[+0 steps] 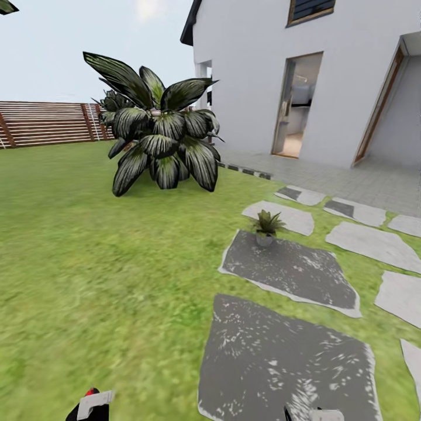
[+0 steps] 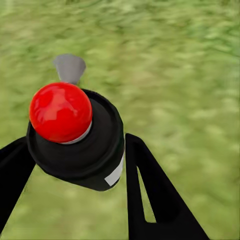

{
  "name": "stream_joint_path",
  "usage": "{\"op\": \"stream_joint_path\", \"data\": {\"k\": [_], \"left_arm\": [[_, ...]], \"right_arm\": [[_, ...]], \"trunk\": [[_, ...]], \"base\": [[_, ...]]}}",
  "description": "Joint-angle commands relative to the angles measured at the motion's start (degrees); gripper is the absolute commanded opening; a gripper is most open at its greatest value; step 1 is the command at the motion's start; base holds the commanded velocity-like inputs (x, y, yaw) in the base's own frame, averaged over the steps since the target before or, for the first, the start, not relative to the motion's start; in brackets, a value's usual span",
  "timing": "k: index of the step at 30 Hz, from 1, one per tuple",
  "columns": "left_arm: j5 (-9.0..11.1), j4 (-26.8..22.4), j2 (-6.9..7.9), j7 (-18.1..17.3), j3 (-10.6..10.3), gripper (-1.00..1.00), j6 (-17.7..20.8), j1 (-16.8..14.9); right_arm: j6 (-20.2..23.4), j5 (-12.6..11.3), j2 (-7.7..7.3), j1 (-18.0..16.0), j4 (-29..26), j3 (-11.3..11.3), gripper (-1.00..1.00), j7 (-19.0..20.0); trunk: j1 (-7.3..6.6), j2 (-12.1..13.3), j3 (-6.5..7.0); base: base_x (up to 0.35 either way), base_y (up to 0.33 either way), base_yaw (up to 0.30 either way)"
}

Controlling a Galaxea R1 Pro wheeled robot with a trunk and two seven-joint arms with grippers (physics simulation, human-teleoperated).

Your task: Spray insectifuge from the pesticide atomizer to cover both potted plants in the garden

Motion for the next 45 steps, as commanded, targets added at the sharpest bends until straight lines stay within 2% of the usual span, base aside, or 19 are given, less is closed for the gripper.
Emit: {"op": "stream_joint_path", "data": {"k": [1,32,45], "left_arm": [[-0.2,0.1,-0.01,0.0,0.2,-1.00,-0.2,0.0],[-0.2,0.1,-0.05,-0.1,0.2,-1.00,-0.3,0.0],[-0.2,0.1,-0.03,-0.1,0.2,-1.00,-0.3,0.0]], "right_arm": [[-0.2,0.0,0.00,0.0,0.0,0.0,1.00,0.0],[-0.2,0.0,0.00,0.0,0.1,0.0,1.00,0.0],[-0.2,0.0,0.00,0.0,0.1,0.0,1.00,0.0]], "trunk": [[0.02,0.0,-0.05],[0.02,0.0,-0.05],[0.02,0.0,-0.05]], "base": [[0.318,0.116,-0.090],[0.338,0.009,-0.281],[0.339,0.000,-0.041]]}}
